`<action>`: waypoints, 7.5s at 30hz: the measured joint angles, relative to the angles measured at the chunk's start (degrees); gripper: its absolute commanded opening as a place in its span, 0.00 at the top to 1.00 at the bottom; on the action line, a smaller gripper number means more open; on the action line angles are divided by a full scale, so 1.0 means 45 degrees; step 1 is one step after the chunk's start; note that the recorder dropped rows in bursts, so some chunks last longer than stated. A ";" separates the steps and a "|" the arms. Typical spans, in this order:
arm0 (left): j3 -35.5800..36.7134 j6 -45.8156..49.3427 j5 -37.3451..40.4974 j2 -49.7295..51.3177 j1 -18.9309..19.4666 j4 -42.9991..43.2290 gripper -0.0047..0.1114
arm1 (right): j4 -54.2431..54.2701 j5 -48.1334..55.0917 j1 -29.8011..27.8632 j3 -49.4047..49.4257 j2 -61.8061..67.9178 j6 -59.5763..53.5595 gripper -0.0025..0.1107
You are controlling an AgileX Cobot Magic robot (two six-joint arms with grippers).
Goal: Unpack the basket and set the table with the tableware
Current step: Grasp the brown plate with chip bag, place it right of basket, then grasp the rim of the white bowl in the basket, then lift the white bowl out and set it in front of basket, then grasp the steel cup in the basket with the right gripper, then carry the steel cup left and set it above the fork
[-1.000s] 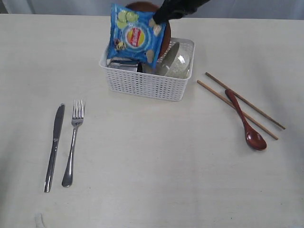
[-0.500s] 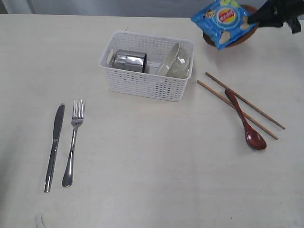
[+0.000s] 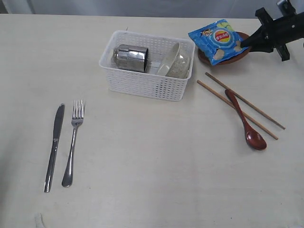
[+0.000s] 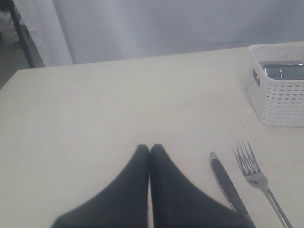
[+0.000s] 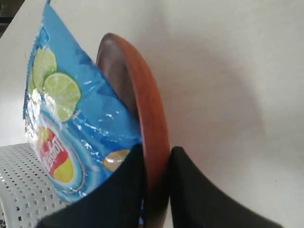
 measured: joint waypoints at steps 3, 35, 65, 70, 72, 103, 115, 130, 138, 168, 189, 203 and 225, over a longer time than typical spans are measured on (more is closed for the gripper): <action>0.0000 0.0000 0.0000 0.0000 0.0000 0.0000 0.96 | -0.0495 -0.0238 0.0000 0.0000 0.0019 0.0000 0.58; 0.0000 0.0000 0.0000 0.0000 0.0000 0.0000 0.96 | -0.5034 0.0659 0.4406 0.0076 -0.6678 0.3125 0.64; 0.0000 0.0000 0.0000 0.0000 0.0000 0.0000 0.96 | -1.0151 0.0800 0.8527 0.0076 -0.3427 0.6563 0.98; 0.0000 0.0000 0.0000 0.0000 0.0000 0.0000 0.96 | -1.1119 0.0834 0.8527 0.0076 -0.3744 0.6450 0.98; 0.0000 0.0000 0.0000 0.0000 0.0000 0.0000 0.96 | -1.1539 0.0834 0.8527 0.0076 -0.4126 0.6450 0.98; 0.0000 0.0000 0.0000 0.0000 0.0000 0.0000 0.96 | -0.2857 -0.3374 1.0083 1.0924 -0.9714 0.0616 0.98; 0.0000 0.0000 0.0000 0.0000 0.0000 0.0000 0.96 | -0.1970 -0.5829 1.0398 1.3235 -0.9714 0.0091 0.98; 0.0000 0.0000 0.0000 0.0000 0.0000 0.0000 0.96 | -0.1782 -0.5785 1.0398 1.3241 -0.9137 0.0091 0.64; 0.0000 0.0000 0.0000 0.0000 0.0000 0.0000 0.96 | -0.1764 -0.4952 1.0142 1.2637 -0.9394 0.0121 0.58; 0.0000 0.0000 0.0000 0.0000 0.0000 0.0000 0.96 | 0.1772 -0.4335 0.7671 0.4094 -0.3079 -0.0190 0.63; 0.0000 0.0000 0.0000 0.0000 0.0000 0.0000 0.96 | 0.3911 -0.4695 0.7671 0.4004 -0.2910 -0.3054 0.98; 0.0000 0.0000 0.0000 0.0000 0.0000 0.0000 0.96 | 0.0280 -0.3356 0.7900 0.4004 -0.6725 -0.2860 0.98; 0.0000 0.0000 0.0000 0.0000 0.0000 0.0000 0.96 | -0.9324 -0.0216 1.4556 -0.2311 -0.4123 0.2640 0.98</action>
